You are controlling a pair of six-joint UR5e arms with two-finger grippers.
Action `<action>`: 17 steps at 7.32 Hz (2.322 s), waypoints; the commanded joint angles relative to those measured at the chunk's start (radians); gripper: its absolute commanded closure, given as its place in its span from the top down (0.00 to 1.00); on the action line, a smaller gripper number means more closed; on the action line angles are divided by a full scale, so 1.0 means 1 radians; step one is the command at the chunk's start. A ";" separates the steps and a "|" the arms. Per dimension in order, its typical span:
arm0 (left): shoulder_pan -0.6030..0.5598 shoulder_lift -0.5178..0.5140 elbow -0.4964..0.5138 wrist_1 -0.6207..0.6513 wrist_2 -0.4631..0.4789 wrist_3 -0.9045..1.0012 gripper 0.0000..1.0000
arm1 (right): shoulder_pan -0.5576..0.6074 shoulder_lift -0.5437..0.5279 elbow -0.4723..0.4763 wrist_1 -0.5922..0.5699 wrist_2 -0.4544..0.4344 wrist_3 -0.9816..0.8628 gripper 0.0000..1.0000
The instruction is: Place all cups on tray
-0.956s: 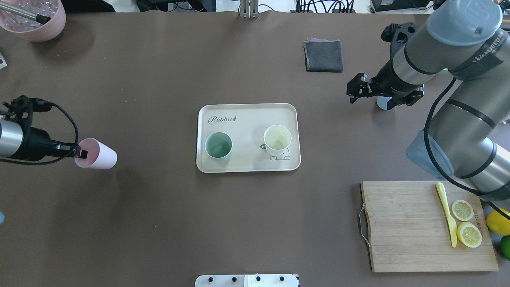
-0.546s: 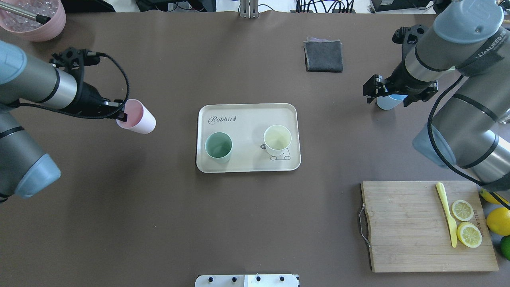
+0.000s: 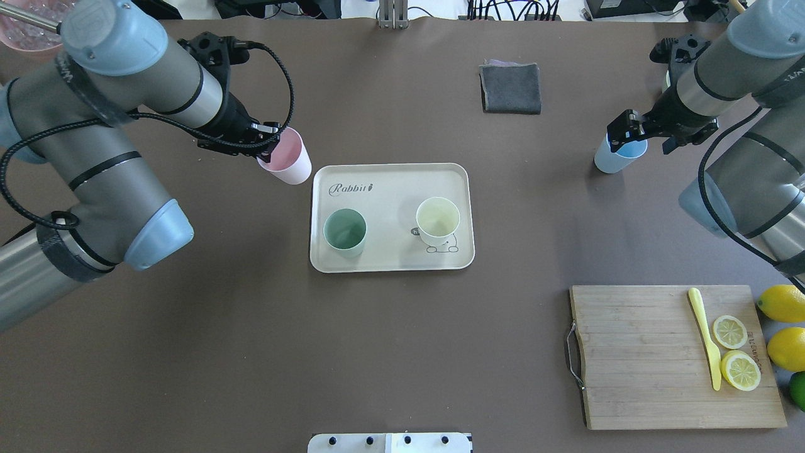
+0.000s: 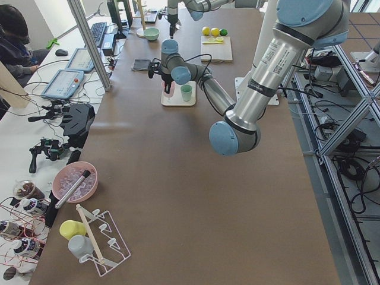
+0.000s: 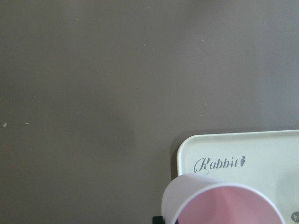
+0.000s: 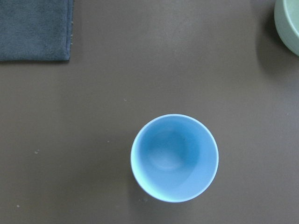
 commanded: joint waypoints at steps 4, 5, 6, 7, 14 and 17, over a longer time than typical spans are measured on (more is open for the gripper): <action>0.115 -0.098 0.171 -0.060 0.099 -0.006 0.00 | 0.081 -0.024 -0.064 0.056 0.069 -0.089 1.00; 0.152 -0.114 0.208 -0.104 0.154 -0.056 0.00 | 0.083 -0.024 -0.077 0.057 0.066 -0.104 1.00; 0.158 -0.115 0.229 -0.155 0.167 -0.063 0.04 | 0.084 -0.023 -0.084 0.057 0.066 -0.113 1.00; 0.158 -0.114 0.228 -0.160 0.167 -0.058 0.64 | 0.083 -0.015 -0.087 0.056 0.064 -0.110 1.00; 0.022 -0.068 0.041 -0.111 0.027 0.006 0.98 | 0.071 0.036 -0.222 0.120 0.052 -0.066 0.87; 0.022 -0.053 0.028 -0.112 0.027 0.025 0.98 | 0.011 0.045 -0.236 0.174 0.023 0.055 0.57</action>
